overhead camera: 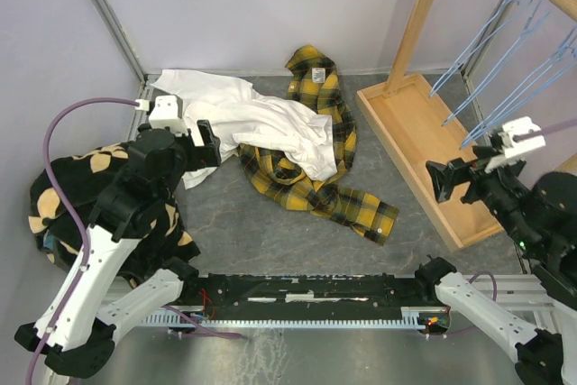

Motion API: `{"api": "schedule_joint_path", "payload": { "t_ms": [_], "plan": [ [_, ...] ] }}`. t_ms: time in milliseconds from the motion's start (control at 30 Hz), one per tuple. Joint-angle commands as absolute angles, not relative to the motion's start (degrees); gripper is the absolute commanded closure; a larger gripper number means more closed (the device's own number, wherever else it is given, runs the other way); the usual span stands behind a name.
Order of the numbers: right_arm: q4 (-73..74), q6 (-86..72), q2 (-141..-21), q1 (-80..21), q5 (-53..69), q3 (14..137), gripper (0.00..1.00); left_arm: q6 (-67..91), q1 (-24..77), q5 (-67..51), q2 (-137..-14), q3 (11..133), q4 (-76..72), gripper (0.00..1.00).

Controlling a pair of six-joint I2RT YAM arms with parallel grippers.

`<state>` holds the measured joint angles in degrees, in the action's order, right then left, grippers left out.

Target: Place the shirt on the hanger

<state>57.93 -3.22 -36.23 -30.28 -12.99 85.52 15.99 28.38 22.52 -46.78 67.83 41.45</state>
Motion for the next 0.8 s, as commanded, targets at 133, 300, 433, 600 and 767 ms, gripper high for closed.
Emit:
{"api": "schedule_joint_path", "payload": {
  "t_ms": [133, 300, 433, 600, 767],
  "plan": [
    [56.6, -2.5, -47.5, -30.5, -8.4, 90.6, 0.01, 20.2, 28.7, 22.0, -48.0, 65.4, 41.4, 0.01],
    [52.3, -5.2, -50.2, -30.4, -4.7, 90.2, 0.01, 21.0, 28.6, 22.4, -46.7, 64.1, 41.4, 0.01],
    [50.4, -5.9, -52.7, -30.5, -3.4, 90.1, 0.01, 21.6, 28.6, 22.5, -46.3, 63.1, 41.4, 0.01],
    [48.7, -7.0, -54.9, -31.4, -2.6, 89.0, 0.01, 22.1, 28.6, 22.1, -46.1, 61.5, 41.5, 0.01],
    [48.0, -7.7, -56.9, -34.3, -4.8, 87.6, 0.01, 22.5, 28.6, 22.8, -46.1, 58.3, 40.5, 0.01]
  ]
}}
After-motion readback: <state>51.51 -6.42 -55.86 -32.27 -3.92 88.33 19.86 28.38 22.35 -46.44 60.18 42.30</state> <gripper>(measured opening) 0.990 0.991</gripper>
